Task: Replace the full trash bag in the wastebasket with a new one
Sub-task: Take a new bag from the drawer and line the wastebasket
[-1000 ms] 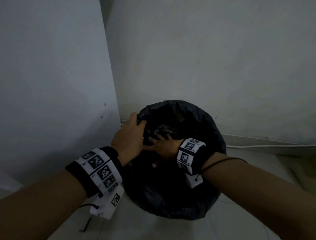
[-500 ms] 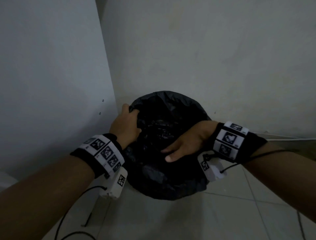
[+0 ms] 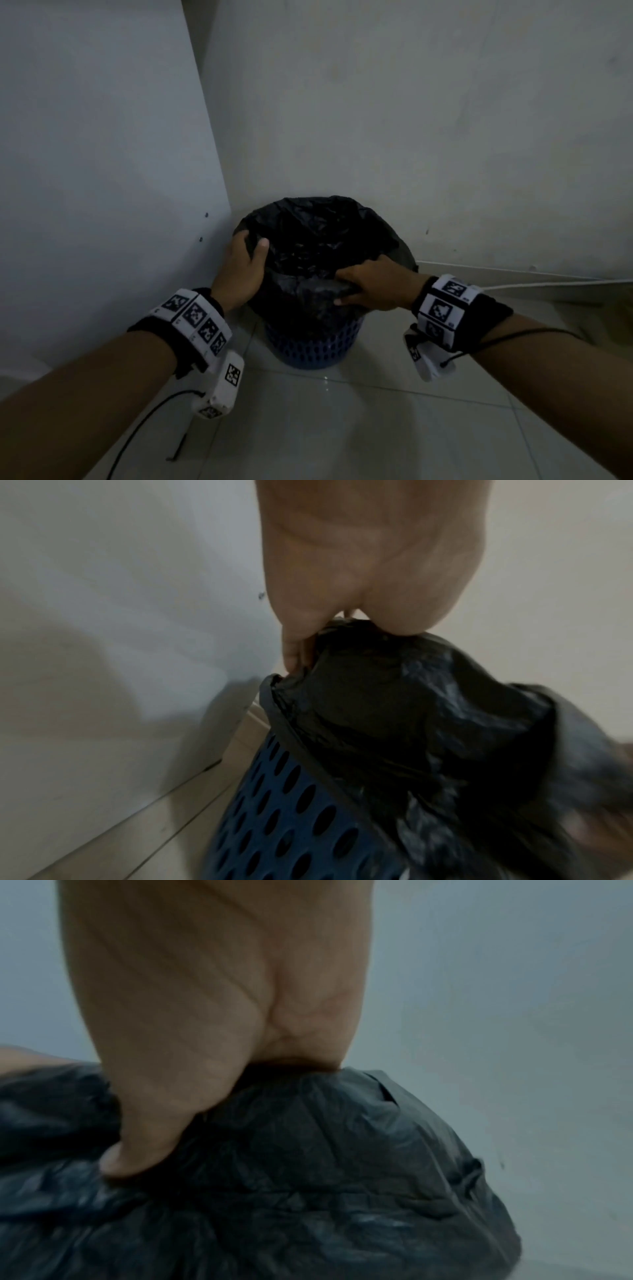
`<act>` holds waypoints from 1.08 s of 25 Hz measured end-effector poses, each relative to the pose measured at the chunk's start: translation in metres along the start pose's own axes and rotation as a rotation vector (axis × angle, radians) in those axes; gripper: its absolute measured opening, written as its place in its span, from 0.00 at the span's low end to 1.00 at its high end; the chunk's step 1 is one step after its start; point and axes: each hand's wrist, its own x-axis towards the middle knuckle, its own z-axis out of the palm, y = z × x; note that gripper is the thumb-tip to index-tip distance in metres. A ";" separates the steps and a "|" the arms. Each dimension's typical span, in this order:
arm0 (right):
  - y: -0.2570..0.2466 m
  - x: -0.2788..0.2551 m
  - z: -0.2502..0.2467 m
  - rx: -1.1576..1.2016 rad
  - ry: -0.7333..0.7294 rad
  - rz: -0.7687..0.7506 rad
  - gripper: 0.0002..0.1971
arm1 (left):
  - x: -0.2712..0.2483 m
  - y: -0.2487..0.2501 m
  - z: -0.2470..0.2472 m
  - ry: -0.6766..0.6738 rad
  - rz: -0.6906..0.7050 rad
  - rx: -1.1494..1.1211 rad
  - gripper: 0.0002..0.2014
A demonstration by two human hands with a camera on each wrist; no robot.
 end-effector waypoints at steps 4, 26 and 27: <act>0.014 -0.005 0.019 -0.064 0.038 0.127 0.28 | -0.022 -0.019 0.026 -0.042 -0.084 -0.083 0.50; -0.061 -0.057 0.113 1.683 0.527 0.520 0.09 | -0.140 0.025 0.122 -0.046 -0.437 -0.779 0.07; -0.062 -0.059 0.112 1.668 0.529 0.482 0.12 | -0.142 0.023 0.121 -0.084 -0.419 -0.808 0.06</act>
